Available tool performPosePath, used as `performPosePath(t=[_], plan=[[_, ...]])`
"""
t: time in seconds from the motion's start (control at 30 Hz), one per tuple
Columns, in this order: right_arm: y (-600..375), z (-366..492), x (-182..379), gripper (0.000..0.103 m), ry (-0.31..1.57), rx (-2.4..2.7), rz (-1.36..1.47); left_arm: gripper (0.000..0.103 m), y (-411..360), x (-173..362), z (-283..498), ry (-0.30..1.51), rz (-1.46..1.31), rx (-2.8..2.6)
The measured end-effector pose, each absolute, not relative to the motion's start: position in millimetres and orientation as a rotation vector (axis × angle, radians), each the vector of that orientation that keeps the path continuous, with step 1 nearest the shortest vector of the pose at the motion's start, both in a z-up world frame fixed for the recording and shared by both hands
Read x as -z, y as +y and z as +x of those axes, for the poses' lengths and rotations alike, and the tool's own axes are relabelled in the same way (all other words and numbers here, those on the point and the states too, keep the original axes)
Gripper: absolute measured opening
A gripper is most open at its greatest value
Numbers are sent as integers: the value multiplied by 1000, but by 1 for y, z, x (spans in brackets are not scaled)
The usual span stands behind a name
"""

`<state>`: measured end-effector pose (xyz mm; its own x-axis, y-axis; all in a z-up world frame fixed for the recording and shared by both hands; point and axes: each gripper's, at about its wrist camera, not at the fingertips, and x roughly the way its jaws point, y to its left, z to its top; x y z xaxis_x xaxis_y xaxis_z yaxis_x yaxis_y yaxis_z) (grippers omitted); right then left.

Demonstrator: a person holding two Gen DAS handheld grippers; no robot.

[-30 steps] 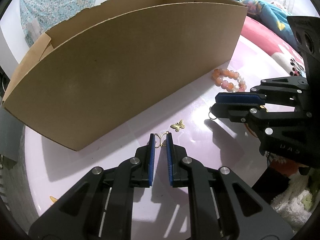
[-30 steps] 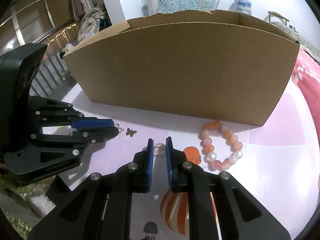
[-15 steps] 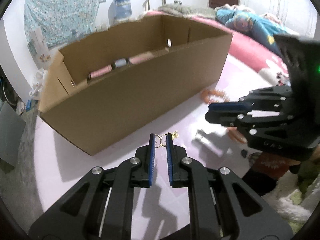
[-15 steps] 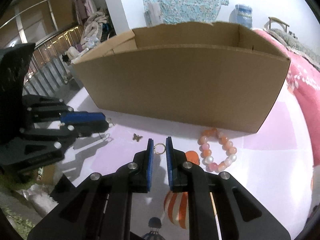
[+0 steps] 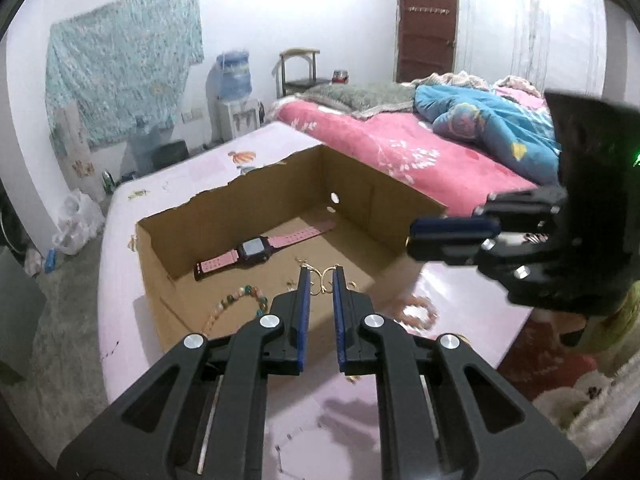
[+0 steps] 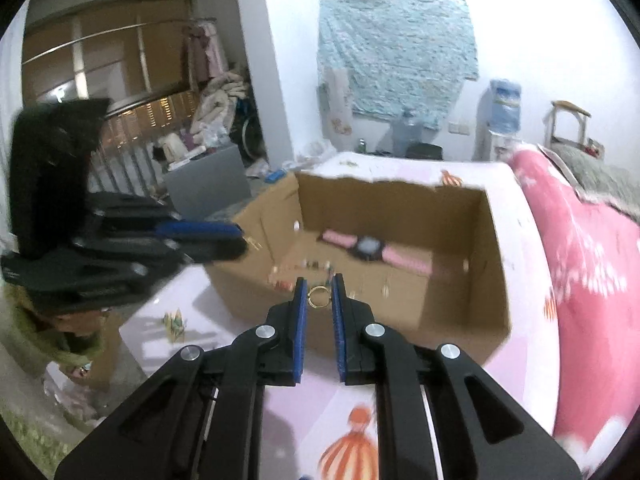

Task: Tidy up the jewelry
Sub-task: 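Lift both held items and carry them over the cardboard box, then open the left tool to drop the butterfly charm while the right tool drops the ring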

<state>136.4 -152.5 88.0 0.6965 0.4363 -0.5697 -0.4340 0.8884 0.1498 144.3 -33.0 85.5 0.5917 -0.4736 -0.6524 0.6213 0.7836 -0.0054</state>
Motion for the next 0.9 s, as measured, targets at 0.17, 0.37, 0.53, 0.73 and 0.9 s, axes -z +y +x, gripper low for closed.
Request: performPosePath(t=[0.17,0.37,0.53,0.73,0.9], plan=[[-154,201,-83,12,766,-498,-33,10,-42,-64,215,869,180,659],[-148,271,-46,12,1059,-493,-40,10,-65,-38,292,1094,171,663],[-146,282,-23,13,1158,-440,-68,10,-83,-11,324,1209,201,612],[-152,284,-17,13,1171,-435,-44,10,-80,12,341,1286,168,572],[-163,288,-21,13,1157,-432,4,11,-73,19,346,1306,135,558]])
